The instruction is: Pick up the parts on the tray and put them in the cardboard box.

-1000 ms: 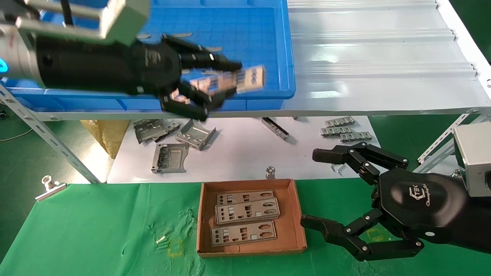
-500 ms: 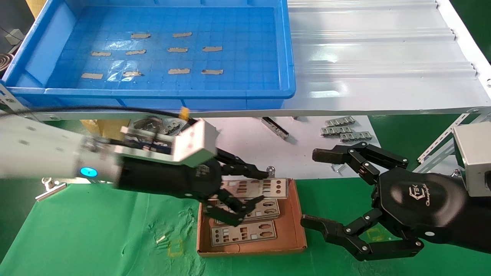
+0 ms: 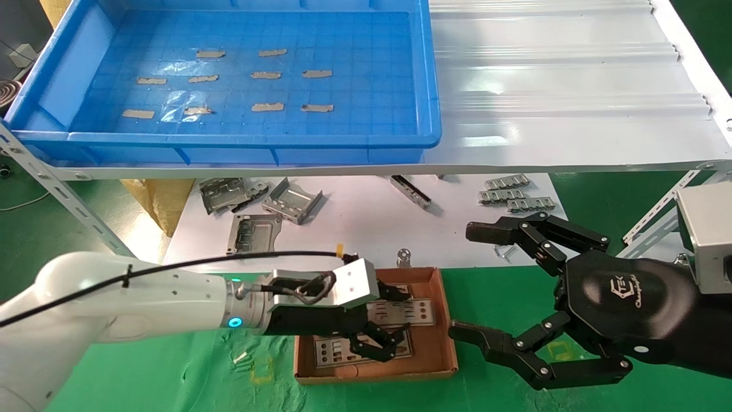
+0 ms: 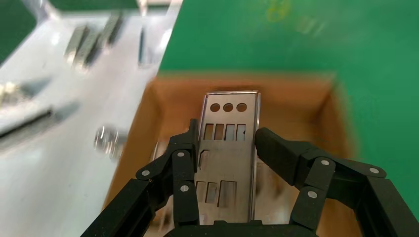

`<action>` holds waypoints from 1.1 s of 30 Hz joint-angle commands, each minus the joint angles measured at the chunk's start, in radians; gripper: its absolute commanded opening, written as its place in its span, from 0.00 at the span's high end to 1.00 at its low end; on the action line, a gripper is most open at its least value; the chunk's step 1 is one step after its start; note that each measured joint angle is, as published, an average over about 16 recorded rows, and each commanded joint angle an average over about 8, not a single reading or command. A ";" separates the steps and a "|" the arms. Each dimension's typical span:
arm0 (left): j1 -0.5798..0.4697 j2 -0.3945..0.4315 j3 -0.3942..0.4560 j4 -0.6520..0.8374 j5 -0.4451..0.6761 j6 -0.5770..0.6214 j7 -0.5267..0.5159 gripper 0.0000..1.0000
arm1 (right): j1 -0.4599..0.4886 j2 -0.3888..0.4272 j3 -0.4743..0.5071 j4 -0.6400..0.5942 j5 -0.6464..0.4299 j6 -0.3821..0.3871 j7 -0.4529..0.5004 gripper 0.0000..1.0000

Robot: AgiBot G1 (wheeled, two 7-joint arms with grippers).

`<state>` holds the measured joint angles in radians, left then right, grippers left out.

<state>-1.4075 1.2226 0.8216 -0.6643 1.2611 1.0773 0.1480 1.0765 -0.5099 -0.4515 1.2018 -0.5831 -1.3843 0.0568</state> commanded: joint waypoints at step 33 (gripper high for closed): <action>-0.027 0.016 -0.099 0.266 -0.168 0.184 0.119 0.00 | 0.000 0.000 0.000 0.000 0.000 0.000 0.000 0.00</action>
<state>-1.4302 1.2385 0.7211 -0.3961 1.0903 1.2633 0.2630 1.0765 -0.5098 -0.4515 1.2018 -0.5831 -1.3842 0.0568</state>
